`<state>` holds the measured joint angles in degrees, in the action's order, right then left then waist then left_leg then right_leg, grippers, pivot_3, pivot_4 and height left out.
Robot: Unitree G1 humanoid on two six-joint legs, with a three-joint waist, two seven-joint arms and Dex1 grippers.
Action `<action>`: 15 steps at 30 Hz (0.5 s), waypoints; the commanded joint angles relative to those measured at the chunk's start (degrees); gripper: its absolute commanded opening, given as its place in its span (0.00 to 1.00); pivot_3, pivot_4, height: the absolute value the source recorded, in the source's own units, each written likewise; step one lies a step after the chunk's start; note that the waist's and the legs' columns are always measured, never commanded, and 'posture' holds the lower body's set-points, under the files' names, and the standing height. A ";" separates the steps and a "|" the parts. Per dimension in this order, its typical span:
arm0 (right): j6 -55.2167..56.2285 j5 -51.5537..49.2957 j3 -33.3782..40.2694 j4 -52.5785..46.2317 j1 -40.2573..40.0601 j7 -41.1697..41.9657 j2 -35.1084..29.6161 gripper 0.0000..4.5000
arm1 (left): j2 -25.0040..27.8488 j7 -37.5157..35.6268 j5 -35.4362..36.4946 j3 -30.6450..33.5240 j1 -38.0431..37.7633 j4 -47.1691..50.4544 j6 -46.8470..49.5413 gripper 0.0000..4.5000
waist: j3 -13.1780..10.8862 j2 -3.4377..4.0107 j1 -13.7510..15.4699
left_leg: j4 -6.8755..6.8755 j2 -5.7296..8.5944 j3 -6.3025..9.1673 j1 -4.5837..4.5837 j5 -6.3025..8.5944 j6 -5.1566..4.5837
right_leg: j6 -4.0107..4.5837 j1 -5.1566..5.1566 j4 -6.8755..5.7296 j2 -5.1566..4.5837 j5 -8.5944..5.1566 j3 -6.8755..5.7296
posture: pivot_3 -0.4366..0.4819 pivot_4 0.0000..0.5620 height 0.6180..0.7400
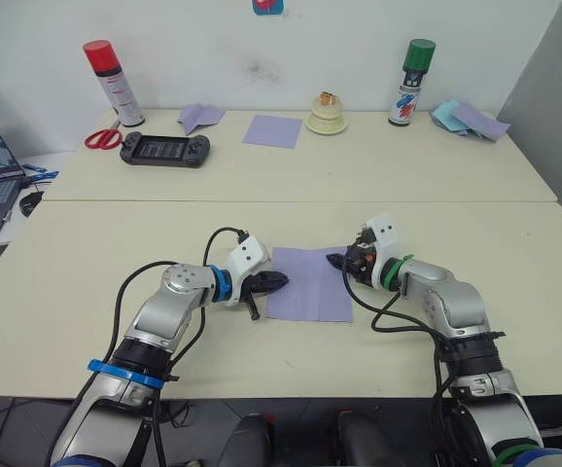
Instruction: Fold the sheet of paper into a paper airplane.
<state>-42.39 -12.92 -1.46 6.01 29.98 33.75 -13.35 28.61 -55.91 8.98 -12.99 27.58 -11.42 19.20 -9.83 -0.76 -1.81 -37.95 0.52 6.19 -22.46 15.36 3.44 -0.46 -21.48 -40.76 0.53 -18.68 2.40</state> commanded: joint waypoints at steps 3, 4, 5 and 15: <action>1.62 -1.07 -0.57 -2.78 0.59 0.06 -0.02 0.03 | 0.23 -0.35 -0.23 0.26 -1.09 -0.30 -0.23 0.00 | 0.00 0.00 -0.04 | 0.01 -0.01 0.01 0.01 0.00 0.00 | 0.00 0.00 -0.01 0.01 0.00 -0.01 | 0.48 0.27 1.00; 1.80 -1.07 -0.76 -2.95 0.48 0.11 0.03 0.01 | 0.22 -0.32 -0.26 0.23 -1.15 -0.34 -0.24 0.00 | 0.00 0.00 -0.04 | 0.01 -0.01 0.01 0.01 0.00 0.00 | 0.00 0.00 -0.01 0.01 0.00 -0.01 | 0.48 0.27 1.00; 1.98 -1.03 -1.06 -3.24 0.31 0.26 0.02 0.01 | 0.22 -0.30 -0.26 0.21 -1.20 -0.34 -0.22 0.00 | 0.00 0.00 -0.04 | 0.01 -0.01 0.01 0.01 0.00 0.00 | 0.00 0.00 -0.01 0.01 0.00 -0.01 | 0.48 0.27 1.00; 14.55 11.11 -16.93 -11.03 -2.76 1.64 -5.65 0.01 | 0.55 -0.36 -0.20 0.70 -2.08 0.17 0.18 0.00 | 0.00 0.00 -0.14 | 0.03 -0.03 0.01 0.02 0.00 0.00 | -0.01 -0.02 -0.01 0.04 0.00 0.00 | 0.48 0.27 1.00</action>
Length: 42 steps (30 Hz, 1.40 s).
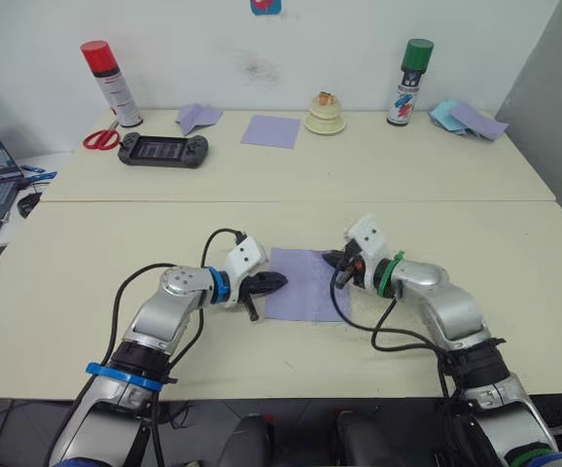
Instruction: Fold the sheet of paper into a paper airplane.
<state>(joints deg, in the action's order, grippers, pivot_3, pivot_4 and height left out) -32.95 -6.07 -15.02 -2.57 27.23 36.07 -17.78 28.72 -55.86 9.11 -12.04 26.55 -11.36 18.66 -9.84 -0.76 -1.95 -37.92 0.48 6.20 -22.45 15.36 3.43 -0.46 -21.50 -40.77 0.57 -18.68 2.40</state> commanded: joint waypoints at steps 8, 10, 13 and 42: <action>15.22 13.14 -8.32 4.46 -0.10 -2.13 -3.76 0.01 | 0.55 -0.19 -0.06 0.33 -1.30 1.03 1.54 0.00 | 0.00 0.00 0.04 | 0.01 -0.01 0.00 0.02 0.00 0.00 | 0.00 0.01 0.01 0.02 0.00 -0.01 | 0.48 0.27 1.00; 16.63 14.26 -8.80 5.72 0.00 -2.00 -3.86 0.01 | 0.60 -0.04 0.45 1.04 -0.98 1.38 2.21 0.00 | 0.00 0.00 0.04 | 0.00 -0.01 0.00 0.01 0.00 0.00 | 0.00 0.01 0.01 0.02 0.00 0.01 | 0.48 0.27 1.00; 17.13 15.31 -8.90 6.56 0.18 -2.01 -3.54 0.01 | 0.99 -0.01 1.28 2.36 0.68 1.72 2.83 0.00 | 0.00 0.00 0.05 | -0.01 0.00 0.00 0.01 0.00 0.01 | 0.00 0.02 0.01 0.02 0.00 0.01 | 0.48 0.27 1.00; 13.63 17.22 -7.70 7.64 0.13 -3.14 -1.32 0.01 | -14.27 4.27 -8.07 -2.86 21.89 -29.73 -16.30 0.00 | -0.07 -0.14 0.09 | -0.04 0.01 0.02 0.09 -0.06 -0.01 | 0.03 0.07 -0.09 0.07 0.03 -0.01 | 0.48 0.27 1.00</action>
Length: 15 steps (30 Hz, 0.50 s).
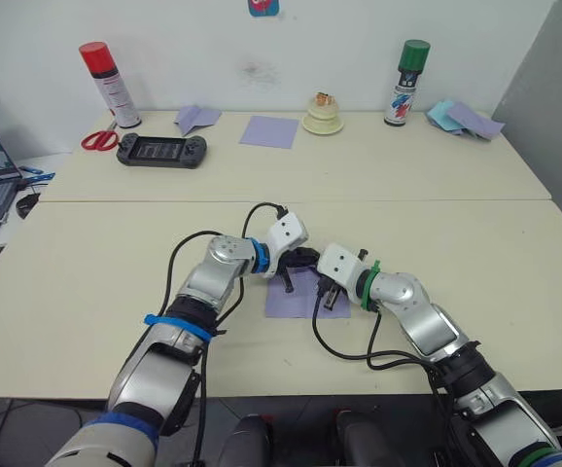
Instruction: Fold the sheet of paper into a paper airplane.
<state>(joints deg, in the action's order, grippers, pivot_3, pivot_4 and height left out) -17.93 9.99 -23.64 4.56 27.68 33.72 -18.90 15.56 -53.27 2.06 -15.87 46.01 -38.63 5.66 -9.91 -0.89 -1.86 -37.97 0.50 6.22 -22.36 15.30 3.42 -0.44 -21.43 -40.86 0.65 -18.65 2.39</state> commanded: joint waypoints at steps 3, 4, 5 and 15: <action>-1.51 1.12 0.94 0.46 -0.31 -0.85 -0.11 0.01 | -1.61 1.65 -2.02 0.63 3.01 -5.74 -5.07 0.00 | 0.00 0.00 -0.07 | 0.01 0.01 -0.03 0.01 0.00 0.00 | -0.02 0.00 0.00 0.00 0.01 0.02 | 0.48 0.27 1.00; -1.53 1.12 0.97 0.45 -0.33 -0.89 -0.07 0.01 | -1.69 1.43 -2.28 0.48 3.04 -6.62 -5.19 0.00 | 0.00 0.00 -0.09 | 0.01 0.00 -0.04 0.01 0.00 0.00 | -0.03 0.00 0.00 0.00 0.01 0.03 | 0.48 0.27 1.00; -1.55 1.08 0.99 0.45 -0.36 -0.88 -0.04 0.01 | -1.76 1.22 -2.65 0.27 3.02 -7.52 -5.49 0.00 | 0.00 0.00 -0.09 | 0.02 0.00 -0.03 0.01 0.00 0.00 | -0.02 -0.01 0.00 0.00 0.01 0.02 | 0.48 0.27 1.00; -2.15 -0.91 2.39 -1.24 -1.46 -0.43 0.44 0.14 | -2.53 0.24 -3.82 0.32 2.94 -12.13 -6.16 0.00 | 0.02 -0.02 -0.04 | 0.00 0.00 0.01 0.03 -0.01 0.00 | -0.04 0.03 0.00 0.01 0.02 -0.01 | 0.48 0.27 1.00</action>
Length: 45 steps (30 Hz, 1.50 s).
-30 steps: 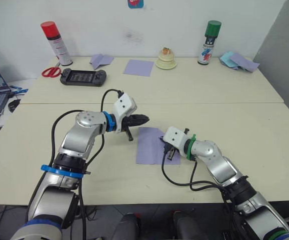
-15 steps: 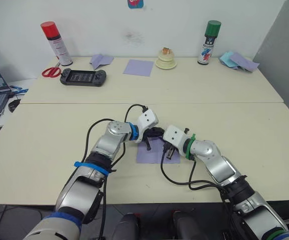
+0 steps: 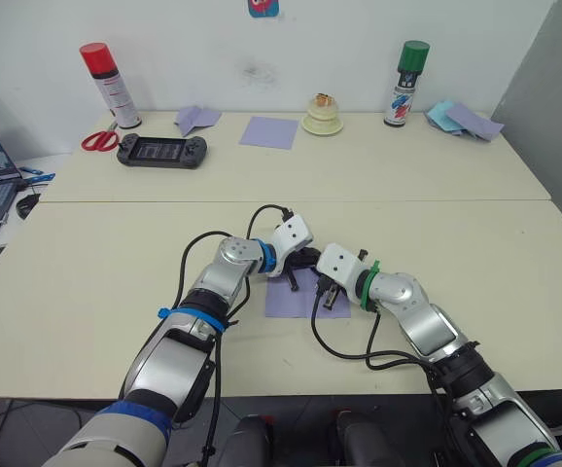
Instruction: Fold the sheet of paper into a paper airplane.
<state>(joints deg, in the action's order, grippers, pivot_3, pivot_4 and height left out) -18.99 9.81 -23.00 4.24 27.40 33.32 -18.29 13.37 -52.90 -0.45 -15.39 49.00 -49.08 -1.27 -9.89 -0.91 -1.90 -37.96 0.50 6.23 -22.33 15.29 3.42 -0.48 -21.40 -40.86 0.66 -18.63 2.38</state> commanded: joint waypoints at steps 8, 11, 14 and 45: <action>-13.91 -8.32 7.24 -19.04 -3.57 8.22 -5.97 0.57 | -0.76 -1.32 -1.80 -0.81 -1.31 -1.17 0.74 0.00 | 0.00 0.00 0.05 | 0.04 0.01 0.03 -0.13 0.00 0.00 | 0.00 -0.05 0.13 -0.01 0.00 0.00 | 0.48 0.27 1.00; -17.97 -11.59 9.36 -23.13 -4.24 9.35 -6.87 0.57 | -0.46 -1.52 -1.81 -0.75 -1.68 -1.11 0.67 0.00 | 0.00 0.00 0.06 | 0.04 0.01 0.04 -0.12 0.01 0.00 | 0.00 -0.04 0.14 -0.01 0.00 -0.01 | 0.48 0.27 1.00; -19.34 -13.55 11.27 -22.60 -4.02 7.10 -4.58 0.57 | -0.02 -1.54 -1.71 -0.57 -2.23 -0.96 0.61 0.00 | 0.00 -0.01 0.03 | 0.04 -0.01 0.06 -0.08 0.01 0.00 | -0.01 -0.01 0.12 0.00 -0.01 -0.02 | 0.48 0.27 1.00; -7.44 -6.25 5.94 -4.44 -6.32 2.21 -2.72 0.00 | -0.63 -1.37 -2.33 -0.26 -3.24 -1.18 3.26 0.00 | 0.09 -0.06 0.00 | 0.05 0.01 -0.01 0.13 0.01 -0.01 | -0.01 0.14 0.07 0.01 -0.01 0.02 | 0.48 0.27 1.00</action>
<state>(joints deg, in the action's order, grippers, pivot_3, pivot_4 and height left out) -24.01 3.35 -17.46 -0.07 22.83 35.10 -19.95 13.01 -53.76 -0.57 -14.11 47.07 -47.55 0.56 -9.80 -0.98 -1.89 -37.90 0.50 6.22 -22.12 15.30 3.41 -0.50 -21.20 -40.78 0.67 -18.65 2.41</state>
